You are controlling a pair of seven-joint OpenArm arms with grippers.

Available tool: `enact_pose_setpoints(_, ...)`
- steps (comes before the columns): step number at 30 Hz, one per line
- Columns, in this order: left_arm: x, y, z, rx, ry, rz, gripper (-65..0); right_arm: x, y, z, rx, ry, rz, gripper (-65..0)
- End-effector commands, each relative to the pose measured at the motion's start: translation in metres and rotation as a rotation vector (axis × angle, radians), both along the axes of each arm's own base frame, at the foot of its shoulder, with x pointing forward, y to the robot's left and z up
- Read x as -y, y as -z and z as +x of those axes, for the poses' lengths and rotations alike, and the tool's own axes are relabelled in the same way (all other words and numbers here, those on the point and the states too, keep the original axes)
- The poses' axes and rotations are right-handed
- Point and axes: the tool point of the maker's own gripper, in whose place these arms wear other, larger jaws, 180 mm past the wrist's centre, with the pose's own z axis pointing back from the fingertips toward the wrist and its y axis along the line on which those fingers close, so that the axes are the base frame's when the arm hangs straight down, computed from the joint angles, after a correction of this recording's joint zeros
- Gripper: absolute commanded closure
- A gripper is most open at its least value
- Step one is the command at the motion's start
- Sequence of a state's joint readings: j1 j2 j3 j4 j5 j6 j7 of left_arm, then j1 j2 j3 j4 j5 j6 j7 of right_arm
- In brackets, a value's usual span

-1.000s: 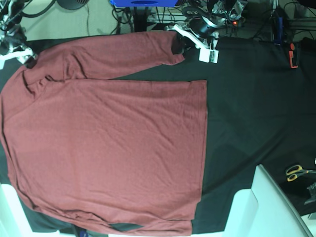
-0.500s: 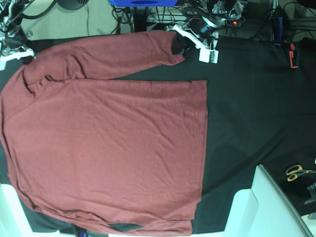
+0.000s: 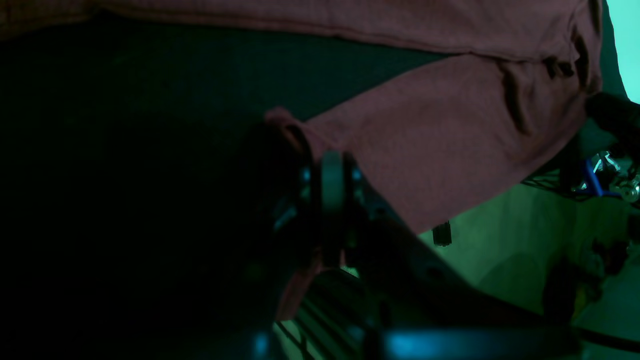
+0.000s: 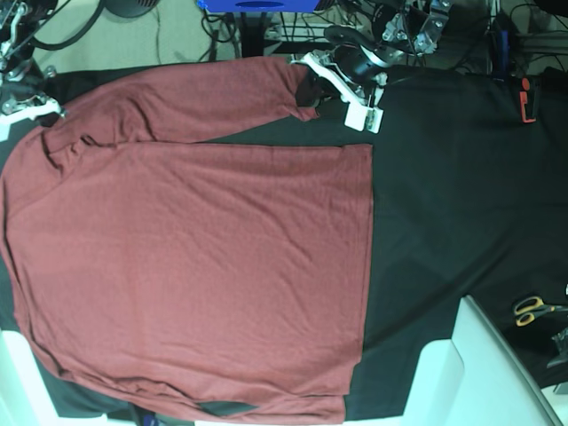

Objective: Fold the T-shirt properly
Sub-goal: 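Fold the held sleeve across the shirt body toward the right gripper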

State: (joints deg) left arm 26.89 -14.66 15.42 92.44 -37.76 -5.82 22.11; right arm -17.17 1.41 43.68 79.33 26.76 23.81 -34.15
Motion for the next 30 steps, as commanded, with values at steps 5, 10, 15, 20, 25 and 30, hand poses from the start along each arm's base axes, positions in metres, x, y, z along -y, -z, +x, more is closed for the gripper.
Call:
enact_pose_setpoints(5, 0.008, -0.027, 0.022, 0.08, 0.015, -0.035, 0.0, 0.008, -0.013, 0.015, 0.052, -0.003, -0.024, -0.2)
enact_pose_setpoints(10, -0.003, -0.035, 0.037, 0.072, -0.007, -0.017, 0.0, 0.012, -0.016, 0.023, 0.015, -0.029, -0.013, -0.2)
enact_pose_setpoints(15, -0.025, -0.038, 0.054, 0.071, -0.088, -0.001, 0.0, 0.016, -0.023, 0.037, 0.036, -0.035, -0.018, -0.2)
enact_pose_setpoints(20, -0.025, -0.041, 0.067, 0.056, -0.061, 0.01, 0.0, 0.02, -0.031, 0.053, 0.066, -0.036, -0.025, -0.2)
enact_pose_setpoints(25, -0.018, -0.049, 0.085, 0.068, -0.049, -0.002, 0.0, 0.023, -0.038, 0.066, 0.06, -0.055, -0.021, -0.2)
enact_pose_setpoints(30, -0.011, -0.055, 0.094, 0.071, -0.042, -0.019, 0.0, 0.027, -0.043, 0.078, 0.066, -0.015, -0.013, -0.3)
